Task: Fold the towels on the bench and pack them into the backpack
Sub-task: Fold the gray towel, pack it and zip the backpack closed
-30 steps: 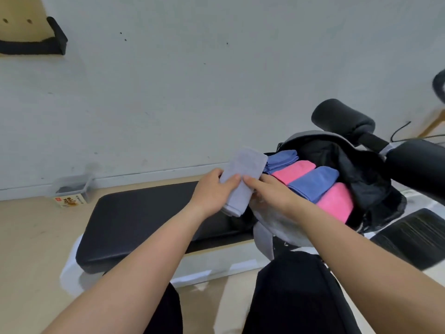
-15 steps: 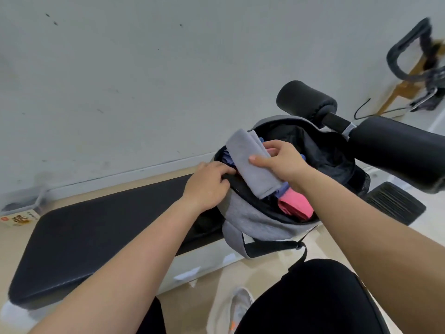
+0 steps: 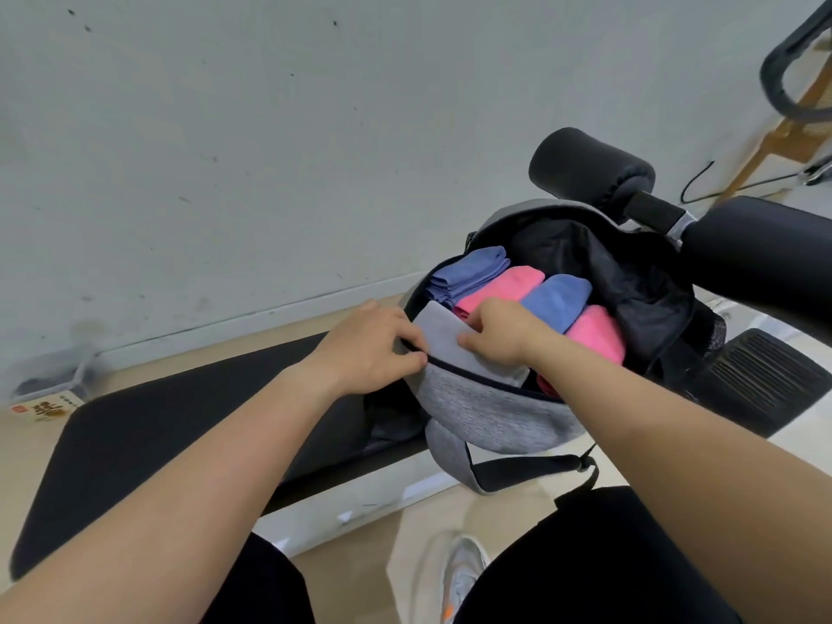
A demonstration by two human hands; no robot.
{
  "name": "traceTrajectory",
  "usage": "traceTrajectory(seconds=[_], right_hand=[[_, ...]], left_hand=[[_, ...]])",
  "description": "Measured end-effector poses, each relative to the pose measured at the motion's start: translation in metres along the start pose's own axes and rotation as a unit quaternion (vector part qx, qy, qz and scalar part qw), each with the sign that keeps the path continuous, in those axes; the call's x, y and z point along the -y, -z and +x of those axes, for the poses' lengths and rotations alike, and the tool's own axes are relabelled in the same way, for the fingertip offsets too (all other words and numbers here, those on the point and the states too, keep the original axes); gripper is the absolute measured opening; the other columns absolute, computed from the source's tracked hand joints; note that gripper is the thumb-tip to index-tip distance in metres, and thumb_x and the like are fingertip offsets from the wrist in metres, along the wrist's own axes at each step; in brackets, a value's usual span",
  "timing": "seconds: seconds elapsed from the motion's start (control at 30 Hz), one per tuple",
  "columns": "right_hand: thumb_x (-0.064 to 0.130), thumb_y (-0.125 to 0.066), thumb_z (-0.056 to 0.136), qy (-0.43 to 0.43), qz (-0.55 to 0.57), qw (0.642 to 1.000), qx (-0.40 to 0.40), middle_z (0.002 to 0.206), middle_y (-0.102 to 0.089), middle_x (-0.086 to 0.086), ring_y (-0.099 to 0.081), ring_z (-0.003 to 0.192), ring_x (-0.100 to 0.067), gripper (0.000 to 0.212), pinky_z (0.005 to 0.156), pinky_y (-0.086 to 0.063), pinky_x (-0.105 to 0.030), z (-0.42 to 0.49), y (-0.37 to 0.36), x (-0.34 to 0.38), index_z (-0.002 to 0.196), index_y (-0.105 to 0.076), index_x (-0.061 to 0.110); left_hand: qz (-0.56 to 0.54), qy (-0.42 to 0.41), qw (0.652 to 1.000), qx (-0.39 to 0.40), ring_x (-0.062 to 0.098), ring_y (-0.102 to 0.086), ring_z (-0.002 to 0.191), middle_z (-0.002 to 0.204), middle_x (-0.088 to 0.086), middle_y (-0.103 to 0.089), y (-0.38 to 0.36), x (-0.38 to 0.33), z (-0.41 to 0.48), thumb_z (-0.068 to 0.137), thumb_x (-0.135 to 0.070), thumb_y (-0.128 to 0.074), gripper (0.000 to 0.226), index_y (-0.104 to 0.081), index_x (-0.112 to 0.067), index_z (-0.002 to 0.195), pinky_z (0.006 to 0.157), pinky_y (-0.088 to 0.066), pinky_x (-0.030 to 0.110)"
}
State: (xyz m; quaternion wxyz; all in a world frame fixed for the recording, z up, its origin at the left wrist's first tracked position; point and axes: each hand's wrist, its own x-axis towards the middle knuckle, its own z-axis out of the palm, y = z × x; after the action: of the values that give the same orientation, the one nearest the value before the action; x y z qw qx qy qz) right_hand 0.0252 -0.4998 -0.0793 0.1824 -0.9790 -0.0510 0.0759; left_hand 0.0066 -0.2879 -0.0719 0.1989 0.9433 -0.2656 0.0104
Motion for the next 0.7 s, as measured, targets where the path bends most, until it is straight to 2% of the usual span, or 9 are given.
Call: traceTrajectory(seconds=[0.1,0.2,0.27,0.3,0.37,0.43,0.5,0.6,0.7], right_hand=[[0.039,-0.06,0.09,-0.031,-0.09,0.995,-0.029,0.066,-0.051,0.001,-0.053,0.071,-0.025,0.035,0.056,-0.036,-0.029,0.001,-0.003,0.003,0.065,-0.047,0.018],[0.032,-0.061,0.084,-0.001,-0.169,0.976,-0.137,0.095,-0.058,-0.001,-0.055,0.088,-0.025,0.013,0.064,-0.044,-0.033,-0.002,-0.001,0.005,0.091,-0.06,0.021],[0.037,-0.057,0.087,0.058,-0.146,0.977,-0.143,0.123,-0.055,-0.001,-0.053,0.111,-0.026,0.035,0.083,-0.049,-0.039,-0.001,-0.002,-0.002,0.121,-0.06,0.029],[0.042,-0.052,0.091,0.09,-0.124,0.981,-0.123,0.137,-0.05,-0.001,-0.048,0.124,-0.027,0.045,0.096,-0.045,-0.042,-0.001,-0.003,-0.006,0.135,-0.053,0.034],[0.05,-0.037,0.099,0.13,-0.095,0.985,-0.061,0.159,-0.029,0.001,-0.028,0.145,-0.026,0.054,0.116,-0.027,-0.044,-0.001,-0.008,-0.012,0.151,-0.03,0.037],[0.059,-0.022,0.1,0.118,-0.122,0.986,-0.004,0.166,-0.006,0.002,-0.006,0.152,-0.025,0.059,0.122,-0.009,-0.045,0.0,-0.02,-0.02,0.155,-0.01,0.041],[0.065,-0.014,0.098,0.08,-0.169,0.982,0.02,0.166,0.006,0.004,0.008,0.152,-0.025,0.062,0.122,0.002,-0.047,0.002,-0.029,-0.026,0.154,0.0,0.044],[0.066,-0.01,0.097,0.044,-0.185,0.981,0.031,0.166,0.01,0.003,0.013,0.152,-0.025,0.063,0.122,0.005,-0.049,0.006,-0.032,-0.027,0.155,0.001,0.042],[0.066,-0.018,0.096,0.047,-0.194,0.979,0.033,0.166,0.01,-0.001,0.01,0.152,-0.028,0.067,0.121,0.002,-0.053,0.01,-0.025,-0.02,0.155,0.004,0.042]], left_hand=[[-0.018,0.023,1.0,-0.002,0.015,-0.05,0.093,0.091,-0.01,-0.064,0.002,-0.008,0.003,0.081,-0.042,-0.057,0.019,-0.075,-0.035,0.078,0.082,-0.047,0.038],[-0.016,0.037,0.999,0.01,0.014,-0.053,0.088,0.086,-0.01,-0.061,0.003,-0.015,0.01,0.071,-0.045,-0.048,0.021,-0.067,-0.039,0.065,0.08,-0.049,0.04],[-0.02,0.052,0.998,-0.004,0.015,-0.056,0.081,0.084,-0.008,-0.061,0.003,-0.017,0.014,0.07,-0.044,-0.046,0.023,-0.066,-0.034,0.063,0.076,-0.051,0.042],[-0.017,0.059,0.998,-0.014,0.016,-0.057,0.077,0.082,-0.006,-0.061,0.003,-0.017,0.017,0.071,-0.044,-0.046,0.027,-0.067,-0.028,0.065,0.074,-0.052,0.043],[-0.005,0.061,0.998,-0.014,0.017,-0.058,0.075,0.08,-0.005,-0.06,0.002,-0.018,0.02,0.071,-0.046,-0.043,0.036,-0.067,-0.02,0.069,0.072,-0.052,0.044],[0.003,0.052,0.999,0.0,0.018,-0.057,0.076,0.08,-0.005,-0.059,0.0,-0.018,0.022,0.07,-0.048,-0.041,0.039,-0.067,-0.02,0.068,0.072,-0.051,0.044],[0.01,0.057,0.998,-0.003,0.017,-0.057,0.077,0.08,-0.008,-0.06,-0.002,-0.017,0.023,0.073,-0.045,-0.042,0.034,-0.068,-0.023,0.069,0.072,-0.052,0.042],[0.02,0.086,0.996,-0.015,0.016,-0.057,0.07,0.071,-0.007,-0.06,-0.001,-0.016,0.024,0.077,-0.04,-0.049,0.026,-0.067,-0.024,0.068,0.066,-0.052,0.037],[-0.005,0.105,0.994,-0.017,0.015,-0.058,0.07,0.069,-0.01,-0.061,-0.003,-0.015,0.028,0.075,-0.041,-0.049,0.022,-0.064,-0.027,0.069,0.068,-0.052,0.036]])
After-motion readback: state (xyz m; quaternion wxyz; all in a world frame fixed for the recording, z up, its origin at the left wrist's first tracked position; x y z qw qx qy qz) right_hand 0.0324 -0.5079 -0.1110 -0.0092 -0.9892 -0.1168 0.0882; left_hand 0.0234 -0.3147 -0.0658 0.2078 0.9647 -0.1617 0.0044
